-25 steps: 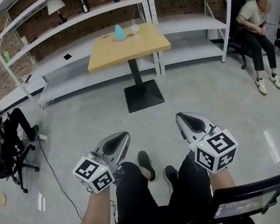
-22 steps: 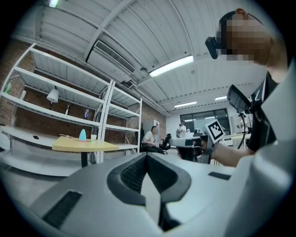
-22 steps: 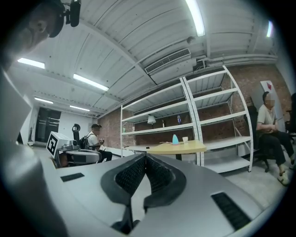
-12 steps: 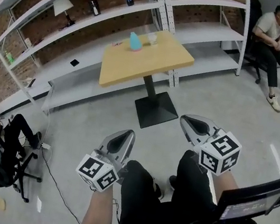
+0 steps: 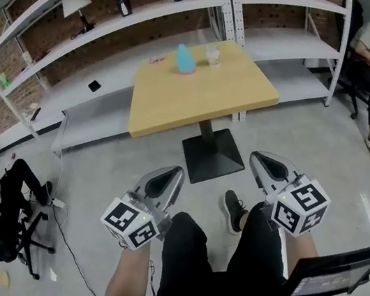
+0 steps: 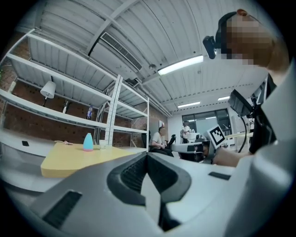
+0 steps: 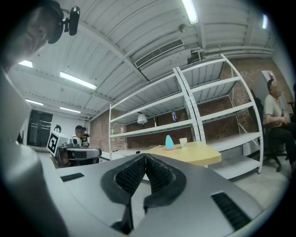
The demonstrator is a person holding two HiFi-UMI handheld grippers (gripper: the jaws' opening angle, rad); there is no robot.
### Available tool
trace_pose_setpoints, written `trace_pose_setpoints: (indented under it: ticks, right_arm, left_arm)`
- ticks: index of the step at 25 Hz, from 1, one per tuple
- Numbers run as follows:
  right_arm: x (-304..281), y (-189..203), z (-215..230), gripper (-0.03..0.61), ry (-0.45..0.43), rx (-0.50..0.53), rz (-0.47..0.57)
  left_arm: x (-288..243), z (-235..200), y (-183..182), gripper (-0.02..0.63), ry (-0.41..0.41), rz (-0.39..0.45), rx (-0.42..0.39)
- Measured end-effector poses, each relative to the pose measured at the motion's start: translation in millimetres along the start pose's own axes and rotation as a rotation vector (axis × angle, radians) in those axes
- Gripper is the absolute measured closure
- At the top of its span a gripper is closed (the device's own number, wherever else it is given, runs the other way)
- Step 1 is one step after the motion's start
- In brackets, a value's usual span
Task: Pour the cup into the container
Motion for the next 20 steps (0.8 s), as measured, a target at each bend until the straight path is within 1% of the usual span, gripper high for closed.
trace_pose_setpoints:
  ticks: [4,8,11,15,20]
  right_arm:
    - [-44.7,-12.6,27.9,0.578,0.008,0.006,0.025]
    - [-91.5,-21.0,46.5,0.577,0.009,0.007,0.030]
    - [-126.9,-27.9,59.9,0.578,0.013,0.018,0.036]
    - [-165.3,-32.8,74.6,0.577,0.019,0.033,0.026]
    - [-209.1,-42.1,92.4,0.577,0.026,0.050,0.012]
  left_arm:
    - [-31.7,-40.2,4.7,0.614,0.010,0.007,-0.020]
    - [-54.7,-83.7,15.2,0.614,0.014,-0.010,-0.022]
    - [-74.0,-117.5,22.6,0.614,0.011,-0.003,-0.029]
    - [-97.7,-153.5,32.4,0.614,0.026,0.004,-0.032]
    - [-122.7,-195.4,36.7,0.614,0.018,0.016,-0.032]
Point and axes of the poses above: the fingertips, and each gripper's own axes: x backward along the fingers, z to its right, y out of its underside, the point moved 8 cm from there along x, backward along the fingers, and after that the axes turned 14 degrees about -x, right-handed, at the moved point
